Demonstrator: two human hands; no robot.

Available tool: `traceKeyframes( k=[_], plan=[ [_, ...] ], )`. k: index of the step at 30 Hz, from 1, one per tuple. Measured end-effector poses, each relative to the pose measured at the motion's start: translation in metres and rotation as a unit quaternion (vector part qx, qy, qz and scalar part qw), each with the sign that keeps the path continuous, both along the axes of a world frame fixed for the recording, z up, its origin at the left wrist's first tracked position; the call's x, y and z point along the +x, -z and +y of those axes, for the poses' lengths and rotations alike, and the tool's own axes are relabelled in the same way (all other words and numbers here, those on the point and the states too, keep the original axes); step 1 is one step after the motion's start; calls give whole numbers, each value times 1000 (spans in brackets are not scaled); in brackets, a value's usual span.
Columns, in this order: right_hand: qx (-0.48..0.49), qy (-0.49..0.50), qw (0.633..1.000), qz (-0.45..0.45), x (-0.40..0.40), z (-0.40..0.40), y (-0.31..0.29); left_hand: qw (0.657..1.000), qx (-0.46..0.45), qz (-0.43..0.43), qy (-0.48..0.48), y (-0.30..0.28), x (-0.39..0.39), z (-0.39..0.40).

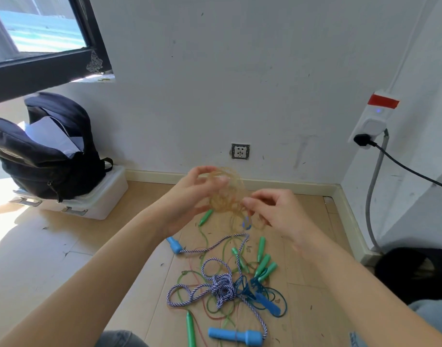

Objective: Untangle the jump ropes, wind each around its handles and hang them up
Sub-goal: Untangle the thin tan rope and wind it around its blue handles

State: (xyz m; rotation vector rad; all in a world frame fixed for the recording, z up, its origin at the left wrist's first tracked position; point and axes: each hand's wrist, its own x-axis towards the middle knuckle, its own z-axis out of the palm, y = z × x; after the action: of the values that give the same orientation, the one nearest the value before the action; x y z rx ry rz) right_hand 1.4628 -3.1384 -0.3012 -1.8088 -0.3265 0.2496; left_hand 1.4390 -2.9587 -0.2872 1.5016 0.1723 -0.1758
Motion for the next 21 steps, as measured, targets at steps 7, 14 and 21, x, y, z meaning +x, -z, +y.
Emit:
traceKeyframes(
  k=[7, 14, 21],
  plan=[
    [102, 7, 988, 115, -3, -7, -9, 1000, 23, -9, 13, 11, -4, -20],
    [81, 99, 983, 134, 3, -9, -7, 996, 65, 37, -45, 6, 3, 3],
    [133, 130, 968, 167, 8, -14, -12, 976, -175, 43, -126, -3, 6, 7]
  ],
)
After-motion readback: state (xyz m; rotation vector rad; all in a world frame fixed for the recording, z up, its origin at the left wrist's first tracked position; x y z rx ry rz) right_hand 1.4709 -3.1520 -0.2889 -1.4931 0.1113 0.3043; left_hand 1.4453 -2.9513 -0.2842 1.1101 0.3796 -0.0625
